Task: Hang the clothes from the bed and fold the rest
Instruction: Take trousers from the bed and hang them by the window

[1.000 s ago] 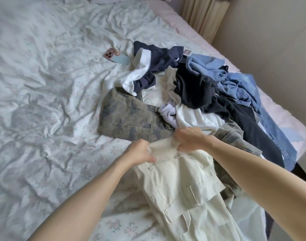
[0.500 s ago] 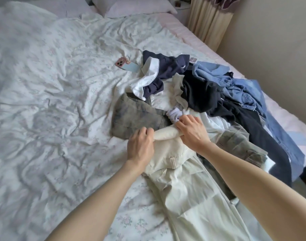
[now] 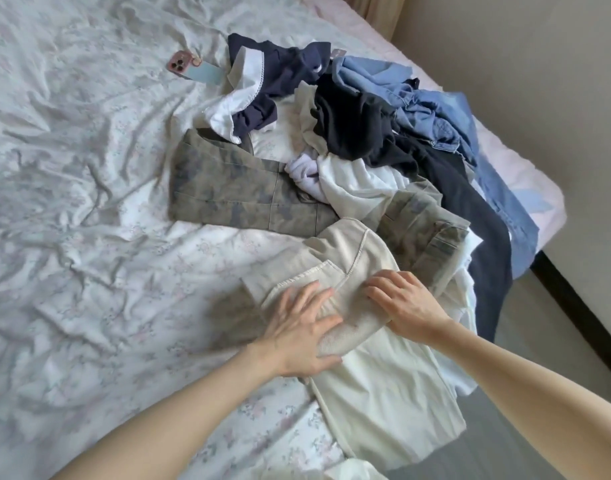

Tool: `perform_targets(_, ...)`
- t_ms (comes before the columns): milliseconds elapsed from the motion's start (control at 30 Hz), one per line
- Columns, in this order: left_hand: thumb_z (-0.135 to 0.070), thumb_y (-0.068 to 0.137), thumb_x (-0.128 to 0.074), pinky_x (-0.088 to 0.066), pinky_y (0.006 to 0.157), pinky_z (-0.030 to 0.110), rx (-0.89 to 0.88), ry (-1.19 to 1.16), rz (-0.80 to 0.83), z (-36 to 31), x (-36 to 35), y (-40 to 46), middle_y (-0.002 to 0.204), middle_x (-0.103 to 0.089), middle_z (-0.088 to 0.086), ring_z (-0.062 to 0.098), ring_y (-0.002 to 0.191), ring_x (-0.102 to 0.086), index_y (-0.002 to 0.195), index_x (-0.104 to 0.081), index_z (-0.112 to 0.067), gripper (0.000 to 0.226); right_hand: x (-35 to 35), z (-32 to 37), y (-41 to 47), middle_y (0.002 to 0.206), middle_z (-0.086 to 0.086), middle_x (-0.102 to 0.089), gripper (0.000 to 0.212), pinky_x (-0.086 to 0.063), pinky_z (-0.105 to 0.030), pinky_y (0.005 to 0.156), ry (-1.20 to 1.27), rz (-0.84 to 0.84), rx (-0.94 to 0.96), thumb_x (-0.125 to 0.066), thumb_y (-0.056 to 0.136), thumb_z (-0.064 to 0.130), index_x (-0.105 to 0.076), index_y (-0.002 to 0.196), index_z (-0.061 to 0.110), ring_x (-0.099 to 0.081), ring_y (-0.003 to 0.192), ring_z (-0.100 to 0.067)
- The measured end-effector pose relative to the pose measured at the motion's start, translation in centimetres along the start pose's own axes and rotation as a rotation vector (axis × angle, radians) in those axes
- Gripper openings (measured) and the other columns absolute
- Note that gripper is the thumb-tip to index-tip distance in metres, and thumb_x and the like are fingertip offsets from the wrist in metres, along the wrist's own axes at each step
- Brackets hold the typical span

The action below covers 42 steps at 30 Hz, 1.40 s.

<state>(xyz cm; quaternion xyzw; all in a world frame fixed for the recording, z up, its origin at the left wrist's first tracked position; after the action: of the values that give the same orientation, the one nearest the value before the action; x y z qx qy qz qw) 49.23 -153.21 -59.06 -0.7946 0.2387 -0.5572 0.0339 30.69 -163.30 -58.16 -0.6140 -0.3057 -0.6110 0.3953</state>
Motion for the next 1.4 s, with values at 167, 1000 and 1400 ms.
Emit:
perform_targets(167, -0.062, 0.088, -0.034, 0.017, 0.110, 0.053, 0.087, 0.046, 0.220, -0.4, -4.6, 0.4, 0.154, 0.025, 0.001, 0.021, 0.138, 0.030, 0.148, -0.008, -0.034, 0.071, -4.1, 1.8, -3.3, 0.121, -0.005, -0.060, 0.055, -0.052, -0.037, 0.085, 0.074, 0.215, -0.101, -0.073, 0.061, 0.011, -0.062, 0.114, 0.011, -0.057, 0.114, -0.028)
perform_targets(1000, -0.073, 0.079, -0.039, -0.003, 0.114, 0.043, 0.648, -0.294, 0.139, 10.8, -5.4, 7.1, 0.158, 0.008, 0.001, 0.020, 0.144, 0.005, 0.147, 0.014, -0.028, 0.097, -8.9, -1.7, 10.6, 0.157, 0.008, 0.008, 0.064, 0.003, -0.057, 0.111, 0.057, 0.442, -0.290, -0.017, 0.094, 0.056, 0.005, 0.148, 0.029, 0.012, 0.143, -0.029)
perform_targets(1400, -0.043, 0.065, -0.079, -0.041, 0.092, 0.032, 0.544, -0.537, 0.334, 10.6, -2.5, 6.7, 0.135, -0.048, 0.003, 0.024, 0.119, -0.049, 0.138, -0.027, -0.016, 0.094, -5.8, -3.0, 16.2, 0.132, -0.002, -0.039, 0.082, -0.030, -0.042, 0.101, 0.034, 0.833, 0.014, -0.071, 0.073, 0.044, -0.029, 0.141, 0.023, -0.035, 0.125, -0.022)
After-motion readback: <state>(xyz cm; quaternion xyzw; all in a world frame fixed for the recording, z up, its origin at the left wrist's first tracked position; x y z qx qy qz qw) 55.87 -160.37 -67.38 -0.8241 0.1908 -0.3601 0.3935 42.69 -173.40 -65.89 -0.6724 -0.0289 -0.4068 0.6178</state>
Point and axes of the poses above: each hand's wrist, its own y-axis towards the middle knuckle, its own x-axis out of the back of the hand, z = x × y, the point moved 2 cm from there along y, towards the middle knuckle
